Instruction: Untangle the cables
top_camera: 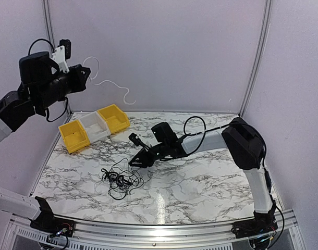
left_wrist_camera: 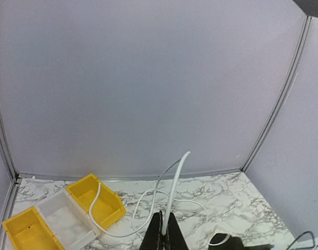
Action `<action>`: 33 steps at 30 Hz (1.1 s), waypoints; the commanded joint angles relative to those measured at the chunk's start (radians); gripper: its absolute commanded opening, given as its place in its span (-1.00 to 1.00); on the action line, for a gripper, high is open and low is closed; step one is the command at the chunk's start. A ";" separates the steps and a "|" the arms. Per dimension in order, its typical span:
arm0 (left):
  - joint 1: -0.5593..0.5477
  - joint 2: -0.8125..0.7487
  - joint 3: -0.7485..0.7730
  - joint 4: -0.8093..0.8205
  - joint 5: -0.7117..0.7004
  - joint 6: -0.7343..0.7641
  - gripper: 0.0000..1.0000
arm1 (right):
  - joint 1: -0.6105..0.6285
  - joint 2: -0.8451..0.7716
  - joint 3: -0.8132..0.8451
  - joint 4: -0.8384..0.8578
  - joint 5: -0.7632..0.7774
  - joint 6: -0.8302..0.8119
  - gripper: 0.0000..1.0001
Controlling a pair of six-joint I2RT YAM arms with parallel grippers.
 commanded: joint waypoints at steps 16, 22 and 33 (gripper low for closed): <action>0.186 0.023 -0.286 -0.137 -0.041 -0.016 -1.00 | -0.241 -0.611 -0.264 -0.428 -0.161 -0.524 0.26; 0.321 0.042 -0.285 -0.130 -0.039 0.089 -1.00 | -0.268 -0.659 -0.387 -0.336 -0.144 -0.546 0.21; 0.517 0.111 -0.251 -0.123 -0.031 0.188 -1.00 | -0.267 -0.655 -0.368 -0.390 -0.150 -0.603 0.15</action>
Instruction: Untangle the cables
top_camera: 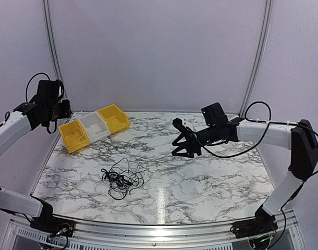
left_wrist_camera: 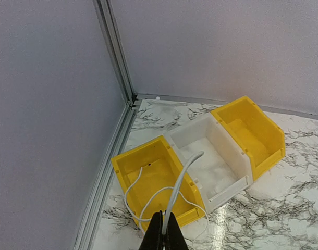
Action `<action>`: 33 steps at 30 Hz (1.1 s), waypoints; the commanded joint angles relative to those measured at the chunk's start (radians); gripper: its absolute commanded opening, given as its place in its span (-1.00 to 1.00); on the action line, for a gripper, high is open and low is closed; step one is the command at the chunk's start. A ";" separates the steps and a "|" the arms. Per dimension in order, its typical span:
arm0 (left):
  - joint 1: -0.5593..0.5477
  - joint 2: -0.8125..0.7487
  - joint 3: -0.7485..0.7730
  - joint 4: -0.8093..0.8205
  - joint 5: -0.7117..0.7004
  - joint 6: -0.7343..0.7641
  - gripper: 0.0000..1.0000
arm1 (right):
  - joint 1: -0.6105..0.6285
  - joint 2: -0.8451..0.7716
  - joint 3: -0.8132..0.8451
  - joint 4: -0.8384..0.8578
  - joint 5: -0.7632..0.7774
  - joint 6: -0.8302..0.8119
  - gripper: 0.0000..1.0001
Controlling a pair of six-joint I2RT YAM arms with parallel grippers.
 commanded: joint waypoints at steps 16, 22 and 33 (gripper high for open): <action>0.104 0.231 0.058 0.046 0.057 0.123 -1.00 | -0.004 0.015 0.045 -0.062 -0.021 -0.066 0.10; 0.106 0.278 -0.002 0.088 0.109 0.085 -1.00 | -0.004 0.027 0.044 -0.064 -0.021 -0.068 0.10; 0.110 0.183 0.102 0.079 0.012 0.102 -1.00 | -0.002 0.069 0.052 -0.069 -0.023 -0.070 0.08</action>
